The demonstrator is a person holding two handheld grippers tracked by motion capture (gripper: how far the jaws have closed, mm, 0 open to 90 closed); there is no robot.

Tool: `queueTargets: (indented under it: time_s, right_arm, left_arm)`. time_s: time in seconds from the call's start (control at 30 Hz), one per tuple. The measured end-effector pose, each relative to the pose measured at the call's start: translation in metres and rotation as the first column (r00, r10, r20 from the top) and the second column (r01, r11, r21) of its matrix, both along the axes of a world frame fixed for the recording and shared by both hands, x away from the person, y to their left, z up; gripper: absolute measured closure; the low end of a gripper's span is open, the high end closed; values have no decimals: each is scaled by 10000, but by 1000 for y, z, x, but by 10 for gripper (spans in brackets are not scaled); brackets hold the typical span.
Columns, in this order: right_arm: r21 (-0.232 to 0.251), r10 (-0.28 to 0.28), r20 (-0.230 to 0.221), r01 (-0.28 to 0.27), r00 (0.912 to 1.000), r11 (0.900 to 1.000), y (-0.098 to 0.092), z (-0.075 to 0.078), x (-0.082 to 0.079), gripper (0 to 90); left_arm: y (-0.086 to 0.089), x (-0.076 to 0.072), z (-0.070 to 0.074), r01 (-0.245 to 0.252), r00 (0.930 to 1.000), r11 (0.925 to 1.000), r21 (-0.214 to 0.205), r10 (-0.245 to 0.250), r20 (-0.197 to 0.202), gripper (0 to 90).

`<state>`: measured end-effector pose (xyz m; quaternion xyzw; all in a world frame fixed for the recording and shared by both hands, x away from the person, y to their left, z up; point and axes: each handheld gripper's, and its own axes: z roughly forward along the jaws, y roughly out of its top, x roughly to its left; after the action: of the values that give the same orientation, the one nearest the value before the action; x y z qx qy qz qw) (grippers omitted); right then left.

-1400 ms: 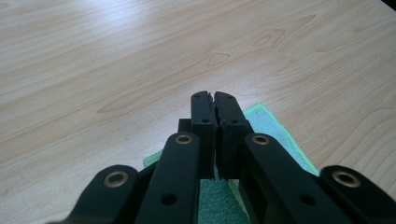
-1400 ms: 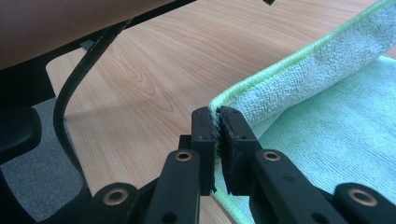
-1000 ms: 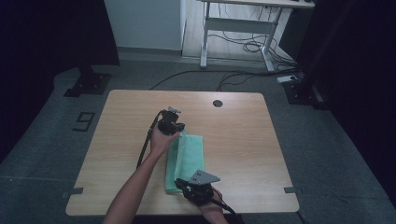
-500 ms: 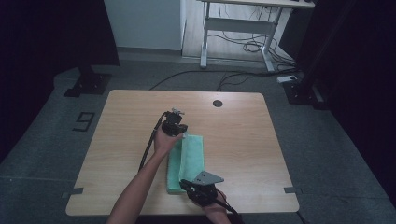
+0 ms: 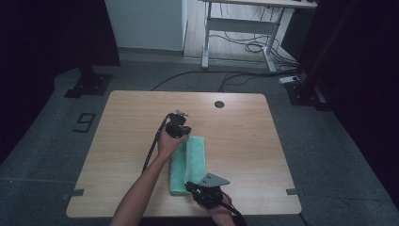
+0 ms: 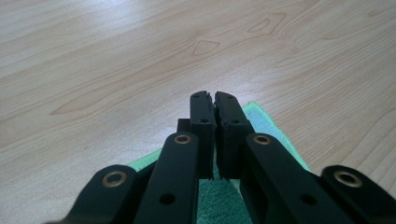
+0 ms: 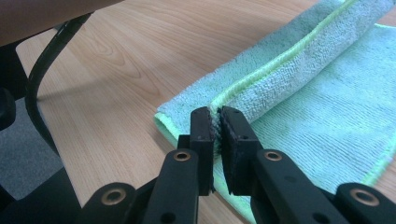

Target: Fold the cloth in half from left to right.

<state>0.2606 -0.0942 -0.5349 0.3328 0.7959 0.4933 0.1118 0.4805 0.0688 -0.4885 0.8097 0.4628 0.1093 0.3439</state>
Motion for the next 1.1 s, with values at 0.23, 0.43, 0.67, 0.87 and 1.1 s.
queueTargets:
  time_s: [0.23, 0.43, 0.67, 0.87, 1.1]
  right_arm:
    - [-26, -24, -94, 24, 10000, 10000, -4, -2, -1, 829]
    - [2, -107, -180, 107, 9998, 9999, -7, -5, 0, 829]
    - [42, -210, -239, 211, 9995, 9998, -12, -6, 0, 823]
    - [-56, -258, -409, 256, 9988, 9997, -14, -12, 2, 805]
    - [-80, -308, -487, 304, 9983, 9995, -16, -13, 2, 806]
  left_arm:
    - [-5, 1, -2, 79, 10000, 10000, 13, -79, -8, 862]
    - [-12, 3, -7, 158, 9998, 9999, 46, -158, -78, 863]
    - [-18, 4, -7, 270, 9996, 9996, 24, -270, -71, 866]
    - [-24, 7, -11, 319, 9994, 9995, 23, -319, -156, 866]
    - [-32, 7, -17, 488, 9986, 9988, 53, -486, -219, 873]
